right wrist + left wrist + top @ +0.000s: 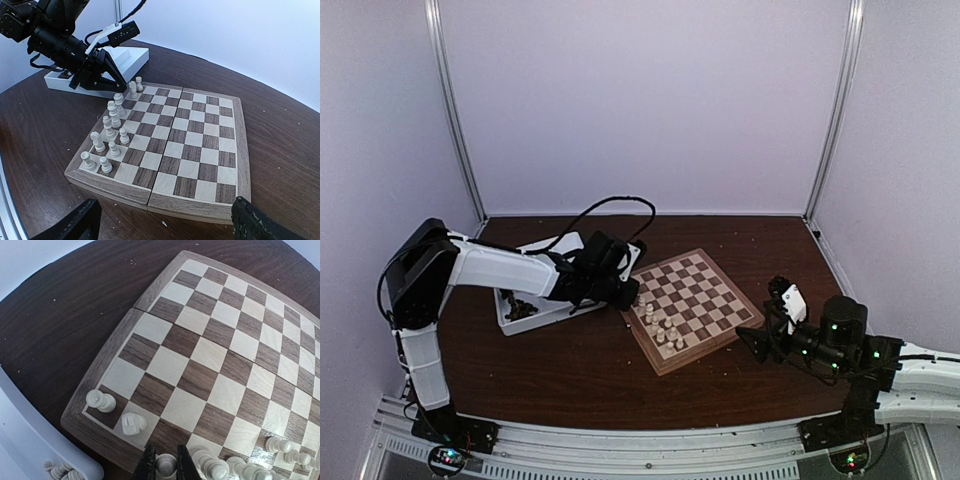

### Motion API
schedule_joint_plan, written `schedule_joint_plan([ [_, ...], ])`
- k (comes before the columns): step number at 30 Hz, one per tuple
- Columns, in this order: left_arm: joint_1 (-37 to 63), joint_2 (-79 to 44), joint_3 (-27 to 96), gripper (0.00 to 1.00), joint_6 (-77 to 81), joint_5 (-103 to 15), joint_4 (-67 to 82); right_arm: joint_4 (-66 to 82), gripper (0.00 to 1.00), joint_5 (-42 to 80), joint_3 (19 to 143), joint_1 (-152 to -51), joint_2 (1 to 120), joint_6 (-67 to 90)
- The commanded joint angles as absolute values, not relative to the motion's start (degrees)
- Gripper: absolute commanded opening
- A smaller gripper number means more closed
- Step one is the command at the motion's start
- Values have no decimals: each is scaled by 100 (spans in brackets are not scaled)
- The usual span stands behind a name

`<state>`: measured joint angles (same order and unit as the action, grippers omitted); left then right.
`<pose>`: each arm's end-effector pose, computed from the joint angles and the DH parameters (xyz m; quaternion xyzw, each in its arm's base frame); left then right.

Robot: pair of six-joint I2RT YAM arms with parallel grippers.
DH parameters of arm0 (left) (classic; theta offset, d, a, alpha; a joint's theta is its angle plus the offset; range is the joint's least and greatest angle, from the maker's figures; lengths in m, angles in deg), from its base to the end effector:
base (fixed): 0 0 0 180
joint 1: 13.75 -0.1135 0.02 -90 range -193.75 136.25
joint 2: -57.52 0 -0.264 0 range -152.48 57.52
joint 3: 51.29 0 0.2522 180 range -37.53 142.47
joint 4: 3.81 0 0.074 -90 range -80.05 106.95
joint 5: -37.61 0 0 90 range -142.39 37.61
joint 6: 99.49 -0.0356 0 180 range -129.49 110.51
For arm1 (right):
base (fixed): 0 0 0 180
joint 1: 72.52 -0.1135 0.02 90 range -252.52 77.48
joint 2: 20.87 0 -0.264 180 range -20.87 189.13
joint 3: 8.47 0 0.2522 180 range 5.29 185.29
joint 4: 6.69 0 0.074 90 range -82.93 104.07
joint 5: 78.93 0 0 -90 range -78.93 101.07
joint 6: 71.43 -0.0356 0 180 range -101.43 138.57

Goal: Set up the chess pieces on the board
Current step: Place the chess piece on the chessboard.

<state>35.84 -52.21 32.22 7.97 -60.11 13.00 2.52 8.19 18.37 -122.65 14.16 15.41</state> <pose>0.2728 -0.3131 0.1760 0.2274 0.8868 -0.1681 0.3656 0.1027 0.1201 0.1963 -0.3074 0.7449 0.2473 0.5381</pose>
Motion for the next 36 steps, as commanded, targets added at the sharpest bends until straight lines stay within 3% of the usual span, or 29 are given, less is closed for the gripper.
schedule_joint_plan([
  [1,3547,-5334,3372,0,724,-5969,1038,123,92,753,1751,-12253,1394,1540],
  [36,3503,-5704,3594,0,660,-5977,679,119,92,760,1751,-12253,1394,1545],
])
